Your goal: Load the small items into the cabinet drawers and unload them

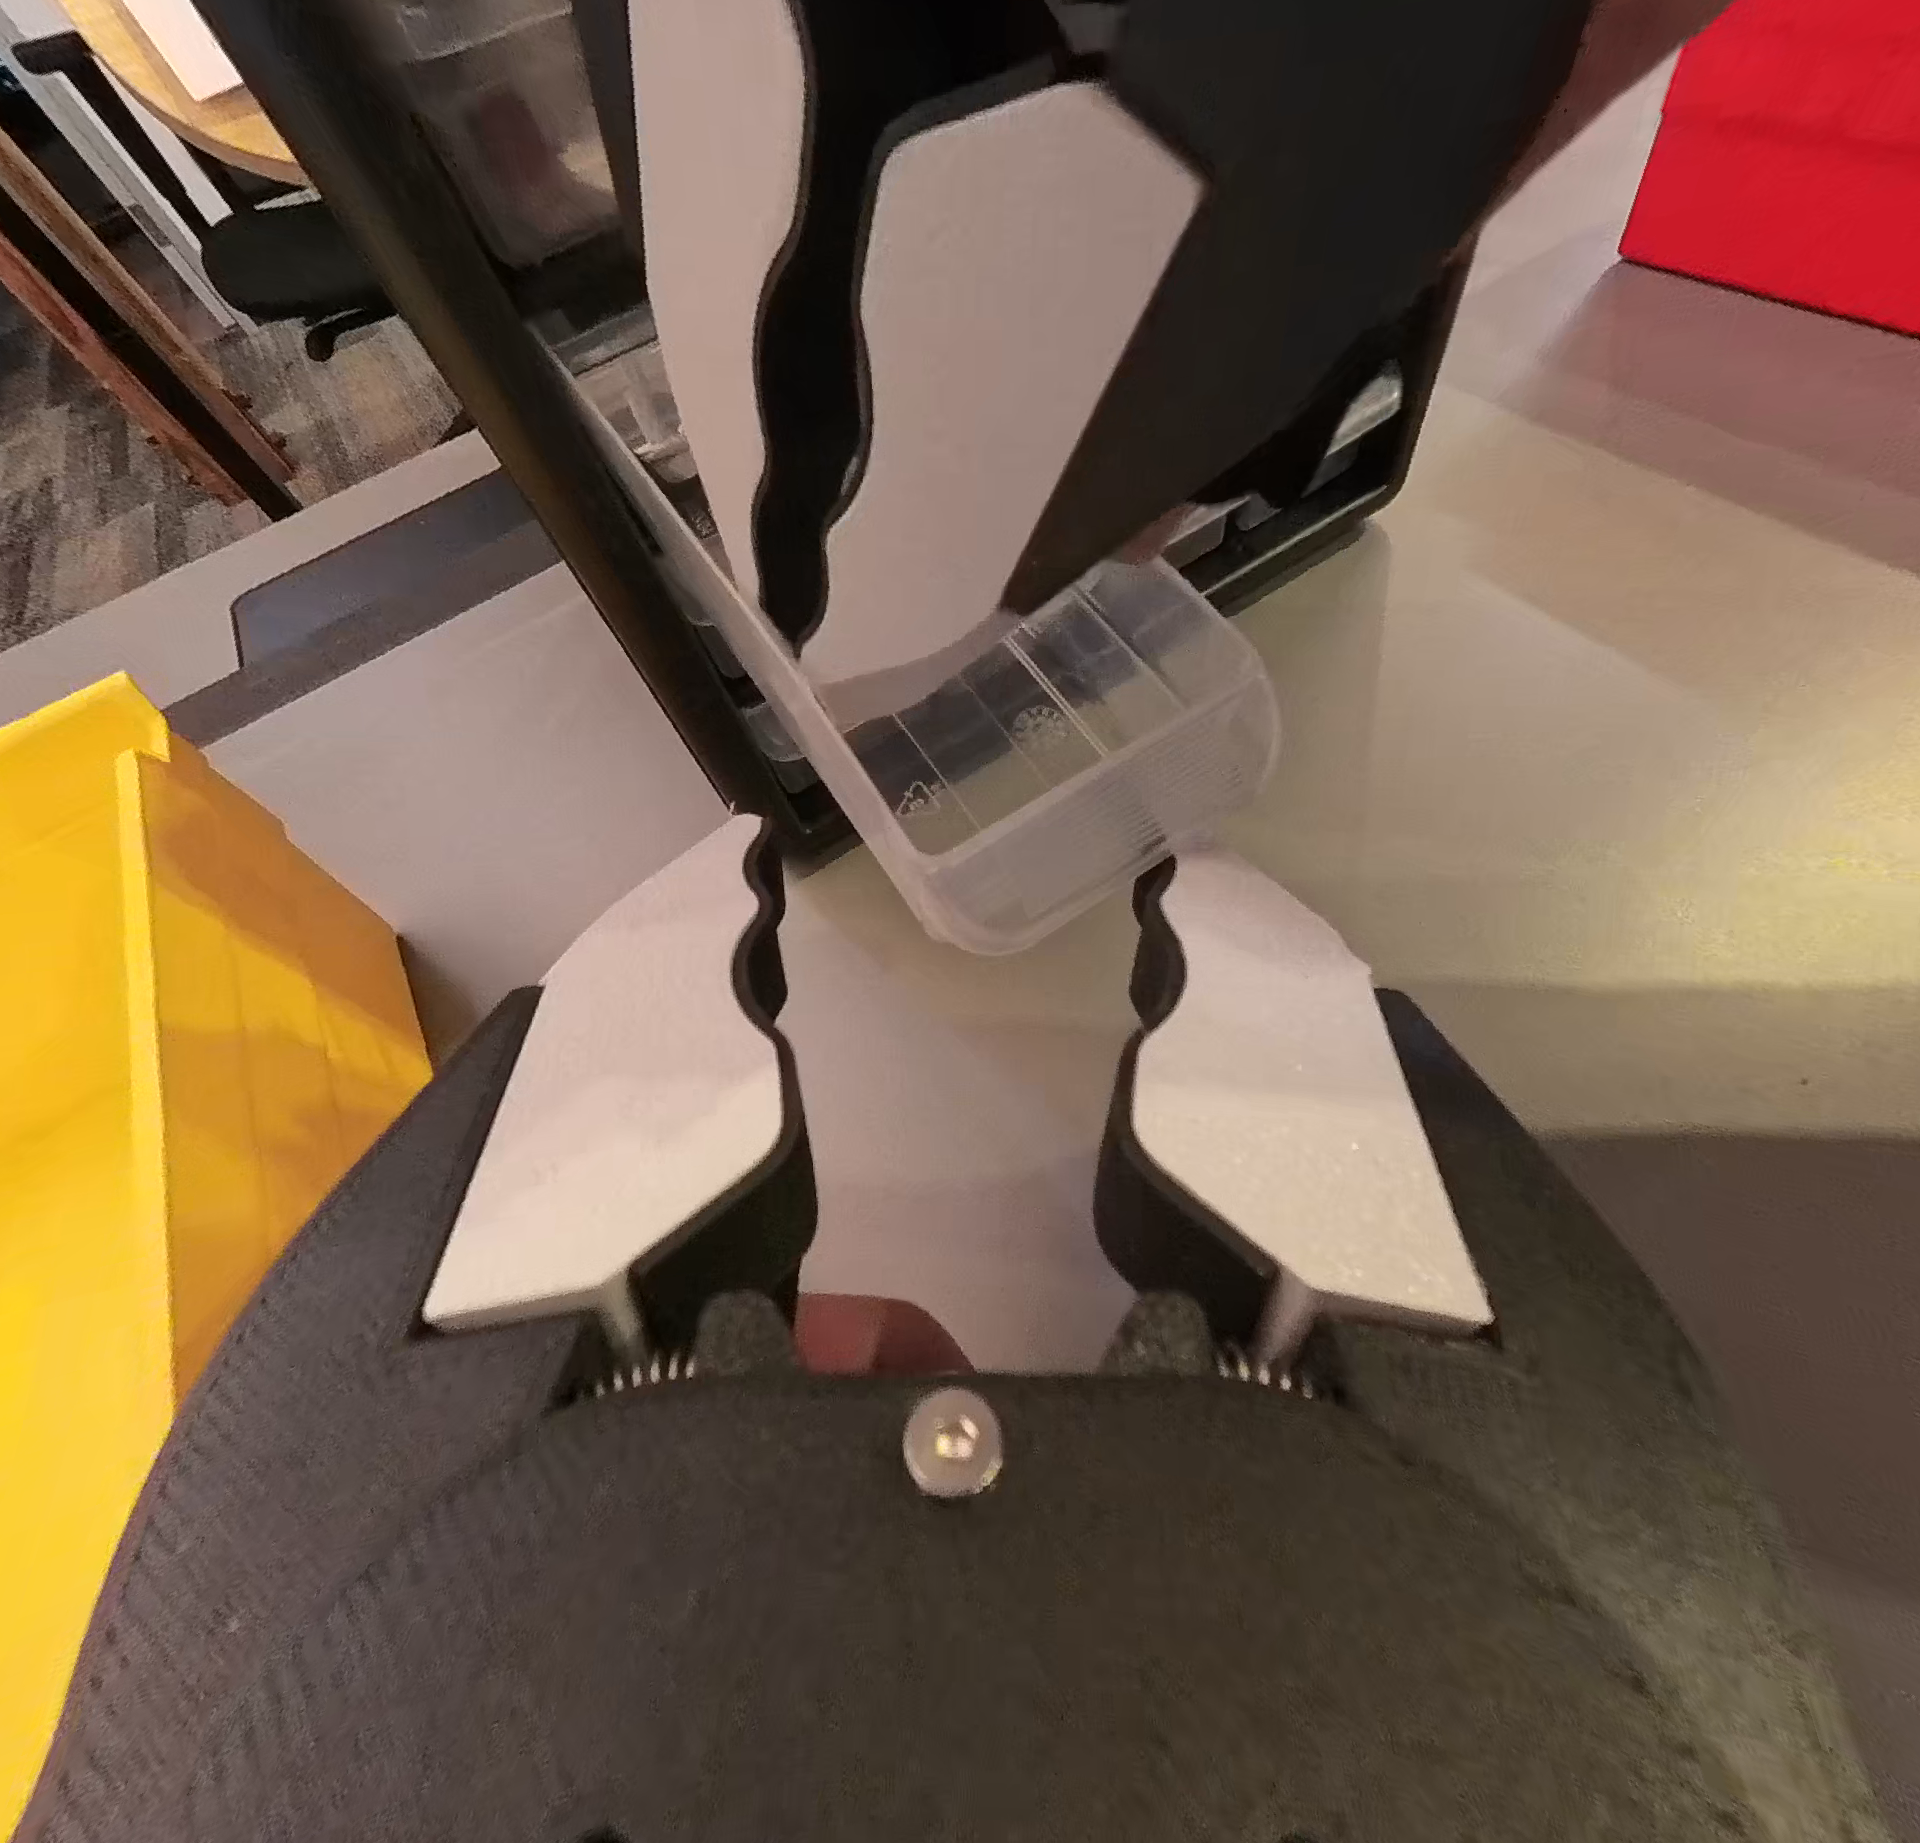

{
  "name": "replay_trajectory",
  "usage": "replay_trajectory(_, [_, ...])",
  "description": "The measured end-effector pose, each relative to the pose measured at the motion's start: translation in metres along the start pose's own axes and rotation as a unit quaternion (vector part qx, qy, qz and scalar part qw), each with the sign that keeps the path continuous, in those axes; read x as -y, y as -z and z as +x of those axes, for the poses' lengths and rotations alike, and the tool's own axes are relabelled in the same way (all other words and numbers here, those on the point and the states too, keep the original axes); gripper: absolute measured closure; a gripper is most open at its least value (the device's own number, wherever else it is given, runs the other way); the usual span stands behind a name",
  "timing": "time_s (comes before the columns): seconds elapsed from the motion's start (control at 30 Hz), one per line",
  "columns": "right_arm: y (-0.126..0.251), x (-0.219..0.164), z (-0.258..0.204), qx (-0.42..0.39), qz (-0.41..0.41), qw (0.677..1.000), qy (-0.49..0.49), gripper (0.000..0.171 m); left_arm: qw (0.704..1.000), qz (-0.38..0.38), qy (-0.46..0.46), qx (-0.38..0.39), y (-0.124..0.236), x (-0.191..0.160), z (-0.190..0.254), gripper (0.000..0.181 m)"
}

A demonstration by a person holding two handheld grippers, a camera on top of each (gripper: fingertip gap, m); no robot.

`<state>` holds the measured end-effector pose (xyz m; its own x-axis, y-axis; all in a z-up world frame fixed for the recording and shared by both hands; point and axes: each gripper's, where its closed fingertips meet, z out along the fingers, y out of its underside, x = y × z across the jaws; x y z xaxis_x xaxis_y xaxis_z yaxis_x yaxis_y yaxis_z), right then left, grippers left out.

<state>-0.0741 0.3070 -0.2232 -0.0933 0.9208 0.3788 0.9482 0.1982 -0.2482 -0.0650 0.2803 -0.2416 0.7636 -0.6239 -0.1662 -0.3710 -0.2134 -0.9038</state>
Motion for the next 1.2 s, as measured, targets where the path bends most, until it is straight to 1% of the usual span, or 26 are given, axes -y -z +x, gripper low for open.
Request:
replay_trajectory(0.03, [0.0,-0.001,0.0,0.003,-0.002,1.0,0.003,0.166,1.0,0.001,-0.001,0.0,0.0,0.001,0.0,0.117])
replay_trajectory(0.2, [0.001,0.0,0.0,0.003,-0.002,1.0,0.007,0.171,1.0,0.001,0.001,-0.002,0.001,0.001,0.0,0.117])
replay_trajectory(0.4, [0.002,-0.001,0.003,0.003,0.006,1.0,-0.002,0.171,1.0,0.0,0.006,-0.005,0.001,0.0,-0.001,0.116])
replay_trajectory(0.67, [-0.001,-0.005,0.011,-0.012,-0.012,1.0,0.006,0.171,0.999,-0.01,0.024,-0.024,0.004,-0.004,0.001,0.109])
replay_trajectory(0.73, [-0.001,-0.004,0.011,-0.015,-0.015,1.0,0.011,0.167,0.999,-0.017,0.026,-0.031,0.005,-0.005,0.004,0.106])
replay_trajectory(0.83, [0.001,0.0,0.008,0.002,0.003,1.0,-0.009,0.16,0.999,-0.014,0.031,-0.033,0.01,-0.003,0.006,0.105])
replay_trajectory(0.9, [0.003,0.0,-0.001,0.026,0.002,1.0,-0.01,0.135,0.999,-0.022,0.029,-0.033,0.01,-0.005,0.006,0.104])
replay_trajectory(0.93, [0.005,-0.001,0.001,0.014,-0.008,1.0,-0.006,0.126,0.999,-0.024,0.029,-0.032,0.011,-0.006,0.006,0.104])
replay_trajectory(0.97, [0.005,-0.004,0.002,0.002,-0.02,1.0,0.001,0.122,0.999,-0.026,0.031,-0.032,0.011,-0.007,0.005,0.105])
replay_trajectory(1.1, [0.003,-0.004,-0.005,0.021,-0.02,1.0,-0.002,0.118,0.998,-0.034,0.032,-0.032,0.012,-0.009,0.003,0.105])
replay_trajectory(1.2, [-0.003,-0.006,-0.004,0.013,-0.033,0.999,0.003,0.123,0.998,-0.036,0.024,-0.053,0.024,-0.003,0.004,0.105])
